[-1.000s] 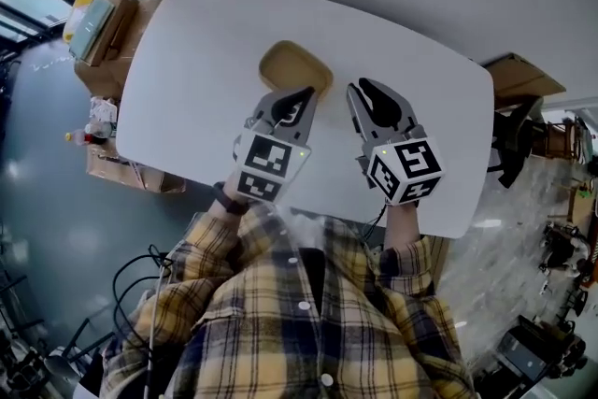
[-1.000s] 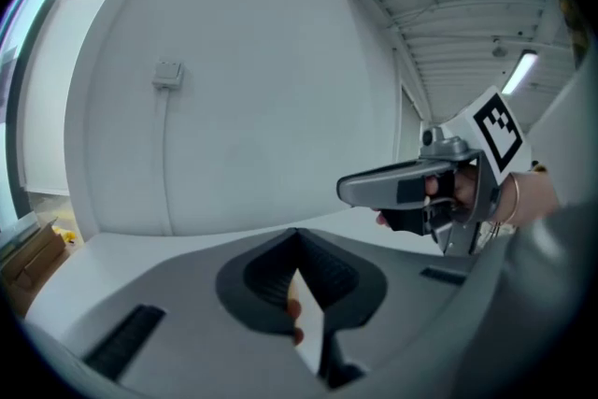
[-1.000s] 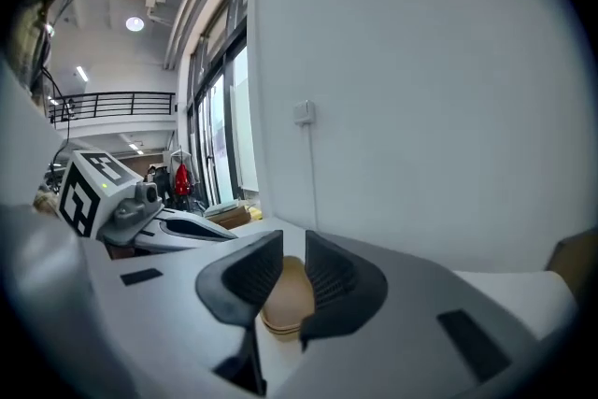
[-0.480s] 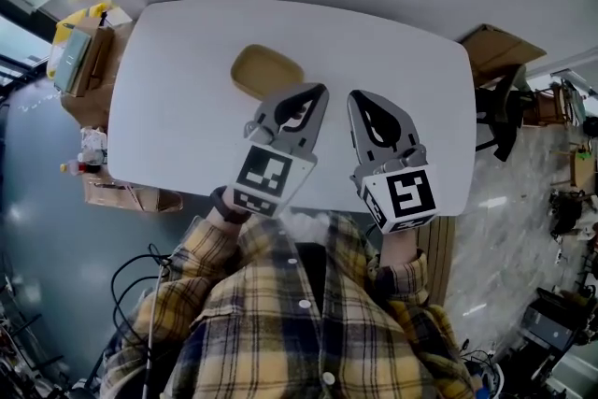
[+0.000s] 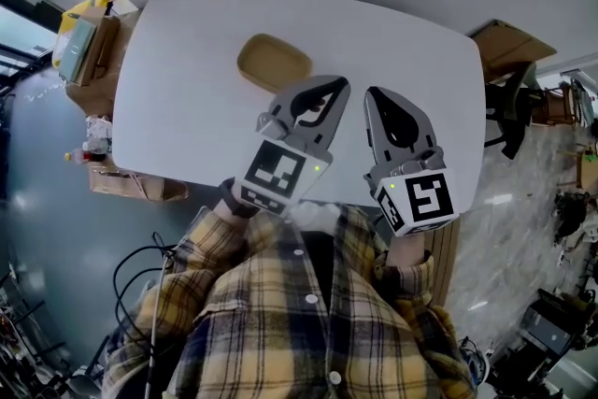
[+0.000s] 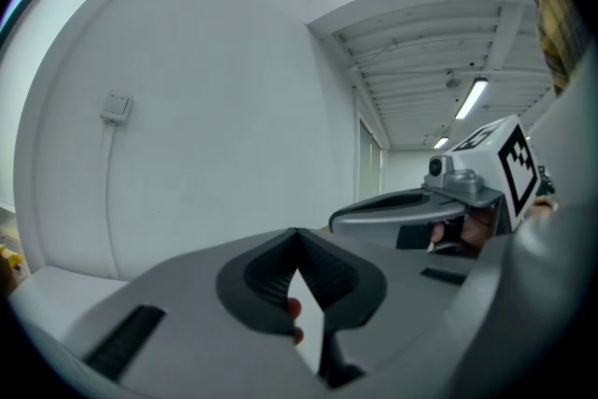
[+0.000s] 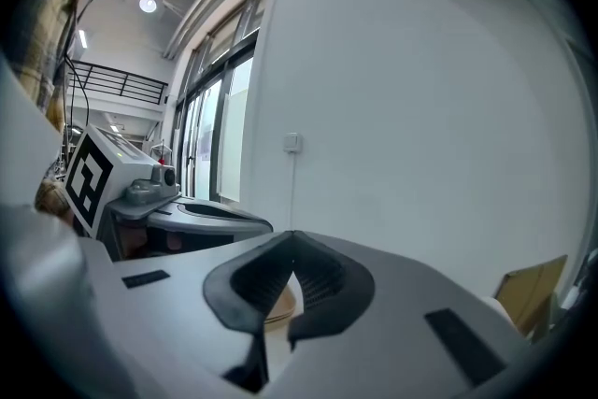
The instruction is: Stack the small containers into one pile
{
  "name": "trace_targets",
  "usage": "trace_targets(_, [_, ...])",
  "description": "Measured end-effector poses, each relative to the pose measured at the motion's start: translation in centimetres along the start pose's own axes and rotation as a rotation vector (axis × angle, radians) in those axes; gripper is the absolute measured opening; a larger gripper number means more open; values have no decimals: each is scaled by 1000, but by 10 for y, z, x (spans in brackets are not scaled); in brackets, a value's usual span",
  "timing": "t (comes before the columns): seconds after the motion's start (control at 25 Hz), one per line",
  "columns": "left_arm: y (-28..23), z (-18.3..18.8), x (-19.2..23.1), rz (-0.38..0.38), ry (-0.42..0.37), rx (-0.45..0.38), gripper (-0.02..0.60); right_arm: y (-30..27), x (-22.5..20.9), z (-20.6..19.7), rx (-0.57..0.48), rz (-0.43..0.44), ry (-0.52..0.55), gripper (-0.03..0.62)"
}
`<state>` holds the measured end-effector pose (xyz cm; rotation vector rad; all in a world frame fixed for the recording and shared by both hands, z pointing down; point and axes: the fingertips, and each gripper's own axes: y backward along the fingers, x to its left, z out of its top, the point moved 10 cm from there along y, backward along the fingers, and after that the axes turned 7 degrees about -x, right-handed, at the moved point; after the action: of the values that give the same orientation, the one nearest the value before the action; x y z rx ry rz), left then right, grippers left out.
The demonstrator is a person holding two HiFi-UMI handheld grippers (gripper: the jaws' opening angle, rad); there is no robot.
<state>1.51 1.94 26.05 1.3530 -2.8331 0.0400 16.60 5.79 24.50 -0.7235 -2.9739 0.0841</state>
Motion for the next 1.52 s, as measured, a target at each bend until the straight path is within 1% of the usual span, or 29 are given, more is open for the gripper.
trace_targets(0.64, [-6, 5, 11, 37, -21, -8, 17, -17, -10, 6, 2, 42, -2, 14])
trace_targets(0.84, [-3, 6, 16, 67, -30, -22, 17, -22, -11, 6, 12, 57, 5, 14])
trace_targets(0.92, [-1, 6, 16, 76, -48, -22, 17, -23, -11, 5, 15, 66, 11, 14])
trace_targets(1.04, [2, 6, 15, 66, -81, -18, 17, -24, -12, 4, 20, 77, 17, 14])
trace_targets(1.2, [5, 5, 18, 56, -90, -12, 17, -25, -12, 6, 19, 91, 25, 14])
trace_targets(1.32, [6, 5, 19, 41, -120, -14, 17, -28, -10, 5, 19, 102, 19, 14])
trace_targets(1.4, [7, 4, 20, 28, -146, -7, 17, -28, -8, 5, 19, 107, 16, 14])
trace_targets(1.52, [5, 4, 19, -1, -161, 1, 17, -27, -7, 6, 17, 115, 22, 14])
